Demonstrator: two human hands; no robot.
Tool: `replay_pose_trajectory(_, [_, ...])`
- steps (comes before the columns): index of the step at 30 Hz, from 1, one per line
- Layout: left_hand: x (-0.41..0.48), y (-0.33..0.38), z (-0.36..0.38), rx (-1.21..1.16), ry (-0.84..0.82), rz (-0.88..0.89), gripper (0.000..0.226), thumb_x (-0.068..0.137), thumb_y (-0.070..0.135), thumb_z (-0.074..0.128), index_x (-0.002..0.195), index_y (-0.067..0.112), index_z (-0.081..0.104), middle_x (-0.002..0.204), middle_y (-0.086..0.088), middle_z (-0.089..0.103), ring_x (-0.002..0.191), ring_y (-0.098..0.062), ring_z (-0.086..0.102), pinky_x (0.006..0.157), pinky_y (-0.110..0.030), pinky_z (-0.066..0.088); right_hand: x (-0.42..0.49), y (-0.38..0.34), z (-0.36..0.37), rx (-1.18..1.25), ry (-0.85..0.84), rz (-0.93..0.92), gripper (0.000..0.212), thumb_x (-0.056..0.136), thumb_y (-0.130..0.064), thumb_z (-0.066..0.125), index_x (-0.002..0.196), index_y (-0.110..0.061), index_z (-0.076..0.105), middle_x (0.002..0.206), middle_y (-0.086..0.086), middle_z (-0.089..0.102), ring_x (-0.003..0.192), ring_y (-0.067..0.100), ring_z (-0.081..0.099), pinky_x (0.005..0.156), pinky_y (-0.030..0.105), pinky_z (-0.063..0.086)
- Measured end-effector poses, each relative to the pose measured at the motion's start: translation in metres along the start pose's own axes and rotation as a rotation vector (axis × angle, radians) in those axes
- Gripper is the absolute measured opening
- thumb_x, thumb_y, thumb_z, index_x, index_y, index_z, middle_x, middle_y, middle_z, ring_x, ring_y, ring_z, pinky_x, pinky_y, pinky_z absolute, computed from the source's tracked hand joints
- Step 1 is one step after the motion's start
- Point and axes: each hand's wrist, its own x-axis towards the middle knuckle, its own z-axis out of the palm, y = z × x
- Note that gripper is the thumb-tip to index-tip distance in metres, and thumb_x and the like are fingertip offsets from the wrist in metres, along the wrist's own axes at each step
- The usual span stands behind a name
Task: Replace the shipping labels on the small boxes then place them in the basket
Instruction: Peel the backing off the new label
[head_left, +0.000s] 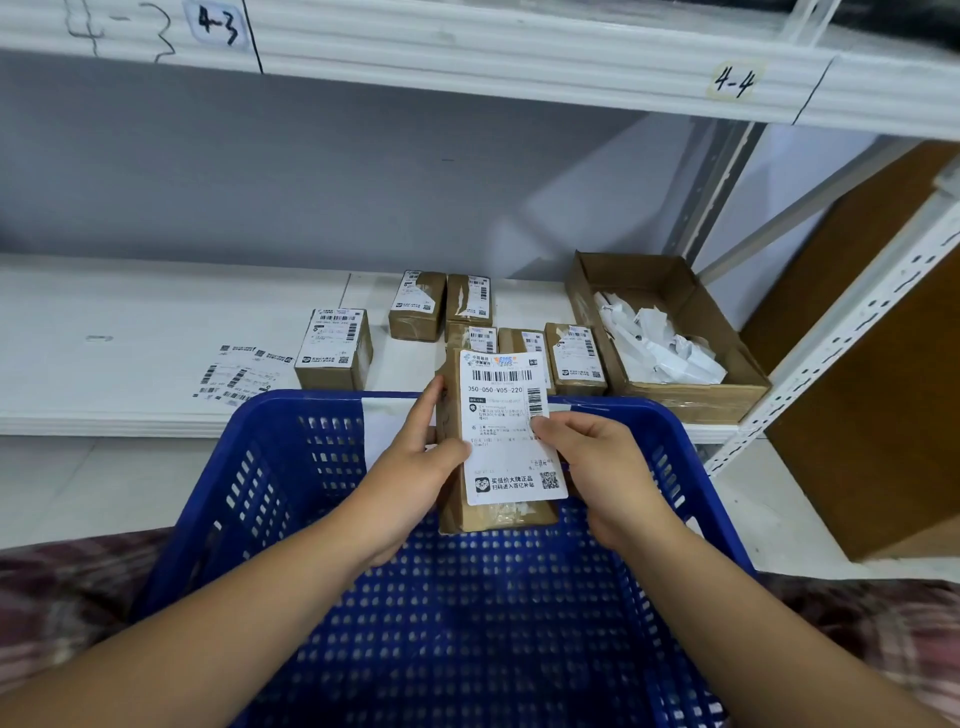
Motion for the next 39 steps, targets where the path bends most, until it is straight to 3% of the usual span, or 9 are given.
replay_pose_trajectory(9, [-0.002, 0.008, -0.008, 0.012, -0.120, -0.038, 0.092, 0.087, -0.006, 0.057, 0.142, 0.055, 0.017, 0.130, 0.001, 0.048, 0.107, -0.020, 0.063, 0.086, -0.042, 0.055, 0.000, -0.004, -0.004, 0.029, 0.009, -0.013, 0.018, 0.096, -0.011, 0.059, 0.085, -0.010, 0.073, 0.082, 0.000, 0.077, 0.072, 0.011, 0.073, 0.055, 0.019, 0.053])
replay_pose_trajectory(14, [-0.003, 0.010, -0.010, 0.040, -0.183, -0.056, 0.101, 0.083, -0.012, 0.058, 0.142, 0.058, 0.013, 0.131, 0.006, 0.046, 0.105, -0.019, 0.065, 0.089, -0.046, 0.053, 0.001, -0.004, -0.003, 0.027, 0.018, -0.011, 0.017, 0.095, -0.011, 0.060, 0.084, -0.010, 0.073, 0.081, -0.002, 0.077, 0.071, 0.009, 0.073, 0.056, 0.018, 0.053])
replay_pose_trajectory(19, [-0.003, 0.011, -0.012, 0.057, -0.248, -0.059, 0.109, 0.081, -0.015, 0.059, 0.141, 0.059, 0.007, 0.137, 0.009, 0.042, 0.104, -0.018, 0.066, 0.084, -0.038, 0.056, 0.000, -0.002, -0.004, 0.001, 0.021, -0.037, 0.016, 0.096, -0.012, 0.059, 0.087, -0.011, 0.073, 0.084, -0.002, 0.077, 0.076, 0.011, 0.073, 0.059, 0.020, 0.056])
replay_pose_trajectory(22, [-0.002, 0.008, -0.011, 0.023, -0.214, -0.036, 0.101, 0.080, 0.005, 0.069, 0.140, 0.060, 0.010, 0.133, 0.012, 0.048, 0.107, -0.015, 0.064, 0.086, -0.040, 0.055, 0.000, -0.001, -0.003, -0.009, 0.020, -0.067, 0.015, 0.096, -0.012, 0.060, 0.092, -0.009, 0.073, 0.087, -0.002, 0.077, 0.079, 0.013, 0.074, 0.062, 0.021, 0.057])
replay_pose_trajectory(25, [-0.002, 0.005, -0.006, -0.013, -0.113, -0.011, 0.076, 0.085, 0.029, 0.061, 0.137, 0.062, 0.017, 0.126, 0.015, 0.055, 0.111, -0.013, 0.061, 0.096, -0.045, 0.049, 0.000, 0.001, -0.001, -0.014, 0.001, -0.091, 0.014, 0.095, -0.011, 0.060, 0.094, -0.009, 0.073, 0.088, -0.001, 0.077, 0.082, 0.014, 0.074, 0.065, 0.021, 0.057])
replay_pose_trajectory(29, [-0.001, 0.002, -0.004, 0.032, -0.061, 0.022, 0.066, 0.093, 0.028, 0.053, 0.133, 0.064, 0.014, 0.121, 0.019, 0.051, 0.119, -0.015, 0.054, 0.104, -0.045, 0.042, 0.000, 0.003, 0.000, -0.038, -0.008, -0.110, 0.016, 0.095, -0.011, 0.060, 0.088, -0.012, 0.073, 0.086, -0.003, 0.077, 0.081, 0.011, 0.073, 0.065, 0.019, 0.057])
replay_pose_trajectory(35, [0.000, -0.001, -0.001, 0.041, -0.009, 0.049, 0.067, 0.092, 0.023, 0.057, 0.135, 0.059, 0.020, 0.117, 0.017, 0.053, 0.118, -0.016, 0.055, 0.100, -0.047, 0.046, -0.001, 0.006, 0.000, -0.079, 0.012, -0.190, 0.017, 0.095, -0.012, 0.060, 0.089, -0.018, 0.073, 0.089, -0.003, 0.077, 0.083, 0.013, 0.073, 0.073, 0.029, 0.060])
replay_pose_trajectory(37, [0.000, -0.002, 0.000, 0.031, 0.012, 0.054, 0.067, 0.092, 0.023, 0.057, 0.138, 0.056, 0.021, 0.116, 0.016, 0.055, 0.113, -0.015, 0.058, 0.097, -0.047, 0.048, -0.001, 0.007, 0.001, -0.153, 0.053, -0.243, 0.016, 0.095, -0.014, 0.061, 0.094, -0.024, 0.073, 0.090, -0.003, 0.076, 0.084, 0.012, 0.073, 0.077, 0.037, 0.061])
replay_pose_trajectory(39, [0.001, -0.003, 0.001, 0.032, 0.037, 0.057, 0.068, 0.092, 0.023, 0.058, 0.140, 0.053, 0.021, 0.114, 0.018, 0.055, 0.109, -0.014, 0.060, 0.095, -0.047, 0.050, 0.000, 0.008, 0.002, -0.224, 0.075, -0.287, 0.023, 0.095, -0.017, 0.061, 0.111, -0.032, 0.067, 0.088, -0.002, 0.075, 0.082, 0.011, 0.073, 0.076, 0.039, 0.061])
